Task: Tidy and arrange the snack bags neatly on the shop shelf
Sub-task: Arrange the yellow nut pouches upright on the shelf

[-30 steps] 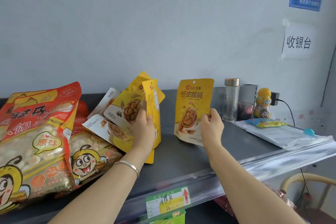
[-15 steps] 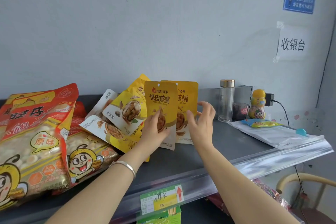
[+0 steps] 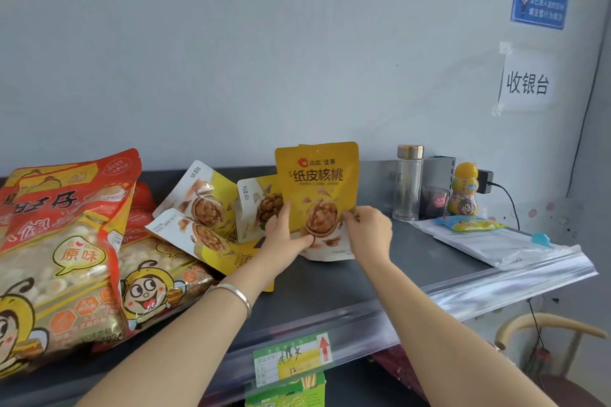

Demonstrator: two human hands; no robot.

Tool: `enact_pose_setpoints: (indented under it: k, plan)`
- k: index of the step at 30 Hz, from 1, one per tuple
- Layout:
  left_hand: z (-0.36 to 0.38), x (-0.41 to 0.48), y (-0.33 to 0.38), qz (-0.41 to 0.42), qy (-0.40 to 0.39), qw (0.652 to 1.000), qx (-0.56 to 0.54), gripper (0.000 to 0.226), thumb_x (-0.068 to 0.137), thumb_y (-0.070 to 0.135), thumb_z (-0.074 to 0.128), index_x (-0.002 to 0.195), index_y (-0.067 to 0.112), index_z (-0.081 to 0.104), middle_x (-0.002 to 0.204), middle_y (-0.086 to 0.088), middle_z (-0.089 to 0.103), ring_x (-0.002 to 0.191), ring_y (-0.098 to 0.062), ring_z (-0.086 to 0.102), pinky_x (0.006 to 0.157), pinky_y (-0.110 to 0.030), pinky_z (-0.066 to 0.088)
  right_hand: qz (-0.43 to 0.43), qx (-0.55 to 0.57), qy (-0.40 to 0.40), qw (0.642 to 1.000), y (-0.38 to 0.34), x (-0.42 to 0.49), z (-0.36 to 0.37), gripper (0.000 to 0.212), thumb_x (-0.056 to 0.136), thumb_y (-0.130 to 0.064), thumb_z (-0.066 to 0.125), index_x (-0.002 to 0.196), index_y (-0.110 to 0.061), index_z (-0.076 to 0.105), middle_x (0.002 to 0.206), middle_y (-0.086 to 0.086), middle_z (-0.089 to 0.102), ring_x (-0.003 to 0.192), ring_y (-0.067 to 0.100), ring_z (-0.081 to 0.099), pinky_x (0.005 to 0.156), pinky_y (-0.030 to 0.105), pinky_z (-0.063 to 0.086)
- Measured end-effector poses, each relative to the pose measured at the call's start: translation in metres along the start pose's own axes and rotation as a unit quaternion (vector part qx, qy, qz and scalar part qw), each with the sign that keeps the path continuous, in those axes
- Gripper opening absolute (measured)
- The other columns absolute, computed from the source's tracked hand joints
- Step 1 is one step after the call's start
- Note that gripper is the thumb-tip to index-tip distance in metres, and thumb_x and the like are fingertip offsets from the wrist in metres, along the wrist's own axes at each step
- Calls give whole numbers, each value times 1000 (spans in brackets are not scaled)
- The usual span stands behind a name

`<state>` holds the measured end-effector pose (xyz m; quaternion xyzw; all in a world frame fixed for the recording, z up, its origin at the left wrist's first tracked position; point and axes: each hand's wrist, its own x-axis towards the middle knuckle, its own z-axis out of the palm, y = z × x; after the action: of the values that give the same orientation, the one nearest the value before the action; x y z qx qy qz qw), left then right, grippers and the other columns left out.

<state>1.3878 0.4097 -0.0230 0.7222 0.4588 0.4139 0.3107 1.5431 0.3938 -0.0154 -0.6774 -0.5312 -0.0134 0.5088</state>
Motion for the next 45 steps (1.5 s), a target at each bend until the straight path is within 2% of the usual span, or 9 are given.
enact_pose_setpoints:
  k: [7, 15, 18, 21, 24, 30, 35, 39, 45]
  plan:
    - [55, 13, 34, -51, -129, 987, -87, 96, 89, 30, 63, 150, 32, -11, 159, 2, 11, 144, -23, 17, 114, -41, 20, 42, -39, 77, 995, 46, 10, -37, 35, 94, -18, 53, 61, -8, 52, 68, 8, 52, 66, 27, 47, 53, 32, 23]
    - [99, 17, 45, -14, -169, 980, -102, 73, 92, 14, 59, 148, 23, 14, 141, 2, 42, 116, -8, 42, 92, -21, 33, 28, -15, 54, 998, 69, 15, -60, 25, 91, -19, 58, 72, -5, 53, 90, 10, 56, 72, 21, 46, 59, 30, 25]
    - [93, 18, 42, -17, -147, 984, -95, 75, 92, 17, 60, 150, 21, 13, 146, -1, 38, 129, -16, 40, 98, -25, 33, 28, 14, 55, 998, 69, 11, -58, 18, 89, -24, 63, 90, -6, 60, 107, 8, 53, 78, 18, 48, 63, 28, 32]
    - [83, 15, 41, -13, -126, 988, -86, 78, 91, 21, 62, 150, 22, 12, 150, -2, 32, 136, -19, 32, 101, -26, 30, 19, 28, 81, 996, 62, 5, -58, 42, 85, -27, 69, 122, -14, 53, 127, 7, 46, 99, 23, 52, 79, 33, 42]
    - [67, 12, 41, 13, -89, 996, -25, 71, 91, 22, 60, 149, 22, 17, 150, -8, 30, 137, -23, 31, 109, -33, 30, 19, -32, 160, 986, 53, -4, -57, 59, 83, -34, 70, 134, -21, 44, 137, 8, 37, 119, 30, 40, 99, 42, 34]
    - [13, 1, 36, 94, 50, 988, 110, 49, 93, 15, 55, 139, 20, 40, 142, -7, 41, 128, -21, 43, 103, -32, 37, -248, -111, 269, 924, 20, -23, -27, 34, 80, -38, 53, 111, -25, 46, 115, 1, 37, 102, 26, 38, 87, 41, 33]
    - [-38, -4, 17, 114, 90, 966, 212, 41, 92, 18, 56, 132, 20, 49, 137, -5, 44, 122, -20, 46, 96, -27, 38, -358, -145, 108, 916, -21, -32, 7, 37, 71, -23, 76, 105, -17, 64, 110, 8, 58, 96, 34, 58, 70, 42, 49]
    - [-75, -10, 1, 71, 77, 920, 378, 41, 91, 32, 53, 132, 28, 48, 140, -2, 43, 127, -23, 40, 96, -37, 40, -325, -163, -94, 927, -43, -36, 28, 37, 90, -29, 55, 126, -21, 57, 129, 1, 53, 121, 27, 47, 92, 43, 41]
    - [-107, -21, -2, -25, -159, 808, 567, 73, 80, 67, 50, 144, 37, 30, 151, -3, 31, 139, -28, 27, 110, -48, 25, -287, -228, -282, 887, -56, -33, 53, 57, 86, -56, 50, 139, -38, 41, 141, -4, 44, 130, 24, 42, 102, 46, 32]
